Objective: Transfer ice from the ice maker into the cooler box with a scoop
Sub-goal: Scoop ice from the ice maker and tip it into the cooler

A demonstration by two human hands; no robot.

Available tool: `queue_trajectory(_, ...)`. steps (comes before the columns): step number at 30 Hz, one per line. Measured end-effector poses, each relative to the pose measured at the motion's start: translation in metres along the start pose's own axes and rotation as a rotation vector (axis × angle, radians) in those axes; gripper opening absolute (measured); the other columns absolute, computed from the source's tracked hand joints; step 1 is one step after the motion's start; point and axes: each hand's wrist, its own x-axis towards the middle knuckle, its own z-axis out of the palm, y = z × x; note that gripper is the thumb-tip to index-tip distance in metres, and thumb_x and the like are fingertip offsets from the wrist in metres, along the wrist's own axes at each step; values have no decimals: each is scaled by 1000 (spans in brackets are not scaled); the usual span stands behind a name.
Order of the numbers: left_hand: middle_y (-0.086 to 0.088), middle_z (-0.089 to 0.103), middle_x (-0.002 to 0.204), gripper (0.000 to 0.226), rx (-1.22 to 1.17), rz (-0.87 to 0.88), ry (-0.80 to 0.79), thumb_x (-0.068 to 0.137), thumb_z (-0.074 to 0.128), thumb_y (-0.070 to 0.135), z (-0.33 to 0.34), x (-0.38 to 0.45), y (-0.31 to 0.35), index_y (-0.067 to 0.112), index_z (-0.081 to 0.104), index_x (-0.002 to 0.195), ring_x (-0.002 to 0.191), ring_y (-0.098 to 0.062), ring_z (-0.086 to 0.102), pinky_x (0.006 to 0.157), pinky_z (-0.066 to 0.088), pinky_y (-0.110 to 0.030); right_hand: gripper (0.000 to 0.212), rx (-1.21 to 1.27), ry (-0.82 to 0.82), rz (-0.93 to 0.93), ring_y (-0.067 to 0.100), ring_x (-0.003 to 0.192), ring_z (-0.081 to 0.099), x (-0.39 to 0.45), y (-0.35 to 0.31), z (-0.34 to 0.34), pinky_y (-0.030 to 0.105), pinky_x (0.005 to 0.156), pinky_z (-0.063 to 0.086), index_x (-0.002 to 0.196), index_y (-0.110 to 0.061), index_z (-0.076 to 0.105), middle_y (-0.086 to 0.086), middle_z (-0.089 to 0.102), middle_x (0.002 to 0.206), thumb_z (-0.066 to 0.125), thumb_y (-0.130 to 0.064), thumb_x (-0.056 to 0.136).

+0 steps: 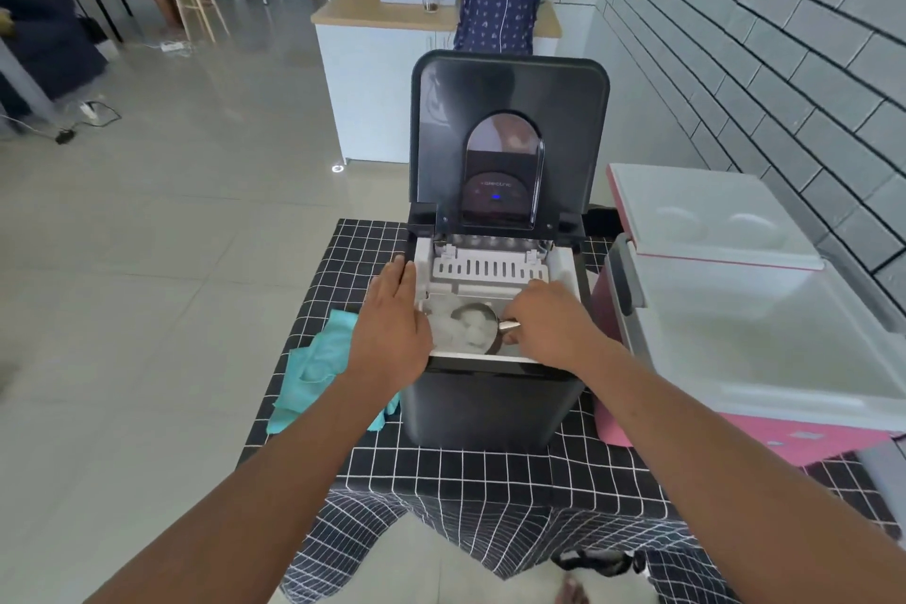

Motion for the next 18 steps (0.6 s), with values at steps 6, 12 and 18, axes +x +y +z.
queue_trajectory(6, -10, 20, 160, 59, -5, -4, 17, 95, 38, 12, 4, 2, -4, 5, 22, 152, 147, -23, 14, 121, 10, -32, 24, 10, 58, 86, 18, 97, 49, -12, 13, -2, 36, 82, 30, 100, -26, 70, -6, 66, 95, 59, -44, 88)
queue_trajectory(12, -12, 26, 157, 63, 16, 3, 25, 90, 29, 21, 4, 1, -4, 3, 28, 150, 145, -26, 20, 121, 15, -35, 21, 92, 107, 162, 15, 98, 41, -16, 17, -5, 38, 83, 26, 99, -29, 69, -10, 66, 99, 58, -44, 90)
queue_trajectory(18, -14, 28, 156, 58, 1, -1, 27, 92, 41, 10, 4, 2, -4, 2, 30, 149, 144, -27, 23, 119, 15, -32, 36, 194, 153, 186, 17, 109, 34, -19, 26, -6, 36, 90, 26, 117, -28, 67, -10, 56, 110, 64, -44, 86)
